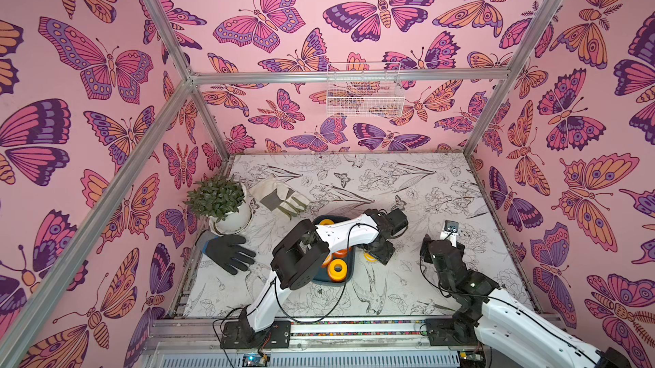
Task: Put the sealing tape into the storage box
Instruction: Pick up the sealing tape at the center of the board.
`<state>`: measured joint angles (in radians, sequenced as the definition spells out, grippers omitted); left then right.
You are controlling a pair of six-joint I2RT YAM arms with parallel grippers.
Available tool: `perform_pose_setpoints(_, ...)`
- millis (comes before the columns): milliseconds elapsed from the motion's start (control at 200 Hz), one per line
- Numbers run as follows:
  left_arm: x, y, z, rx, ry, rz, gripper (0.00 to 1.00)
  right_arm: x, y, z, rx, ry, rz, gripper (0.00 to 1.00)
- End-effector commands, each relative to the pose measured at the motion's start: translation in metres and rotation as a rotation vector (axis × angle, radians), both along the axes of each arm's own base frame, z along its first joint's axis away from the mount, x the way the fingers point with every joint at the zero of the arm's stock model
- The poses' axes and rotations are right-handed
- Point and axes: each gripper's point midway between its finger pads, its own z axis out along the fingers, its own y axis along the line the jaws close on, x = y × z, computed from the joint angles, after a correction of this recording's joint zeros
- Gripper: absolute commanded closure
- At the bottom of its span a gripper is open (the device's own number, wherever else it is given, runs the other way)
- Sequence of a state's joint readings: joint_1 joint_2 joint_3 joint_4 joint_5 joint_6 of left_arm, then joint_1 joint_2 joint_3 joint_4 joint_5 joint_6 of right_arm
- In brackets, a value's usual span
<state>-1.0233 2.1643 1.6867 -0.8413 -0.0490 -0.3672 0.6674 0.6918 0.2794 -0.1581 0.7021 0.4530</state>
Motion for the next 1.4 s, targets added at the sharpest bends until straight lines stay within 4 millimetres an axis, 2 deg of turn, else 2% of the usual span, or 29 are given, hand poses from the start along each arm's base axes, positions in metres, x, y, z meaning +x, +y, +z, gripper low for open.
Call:
perform_pose_setpoints(0,-0.004,0.008,-0.011,0.052,0.026,0.013,0.22,0.005,0.004,0.012,0.016,-0.023,0.007,0.21)
perform_pose_setpoints(370,-0.01,0.009,-0.01,0.072,0.023,0.008,0.34,0.006,0.005,0.011,0.012,-0.017,0.01,0.21)
perform_pose_setpoints(466,-0.011,0.008,-0.006,0.073,0.018,0.003,0.41,0.006,0.005,0.011,0.011,-0.015,0.01,0.21)
perform_pose_setpoints(531,-0.012,0.007,-0.003,0.069,0.011,-0.002,0.42,0.007,0.005,0.011,0.011,-0.016,0.01,0.21)
perform_pose_setpoints(731,-0.01,0.0,0.023,0.023,-0.028,-0.014,0.43,0.007,0.006,0.011,0.009,-0.011,0.012,0.22)
perform_pose_setpoints(916,-0.007,0.003,0.054,-0.012,-0.075,-0.017,0.43,0.007,0.006,0.01,0.009,-0.01,0.013,0.21)
perform_pose_setpoints(1066,-0.002,0.012,0.079,-0.013,-0.133,-0.013,0.43,0.007,0.007,0.01,0.007,-0.008,0.015,0.21)
perform_pose_setpoints(1177,0.007,0.029,0.094,0.029,-0.204,0.021,0.42,0.007,0.007,0.01,0.007,-0.007,0.015,0.21)
perform_pose_setpoints(1397,0.021,0.065,0.105,0.052,-0.22,0.088,0.42,0.007,0.007,0.009,0.006,-0.004,0.017,0.21)
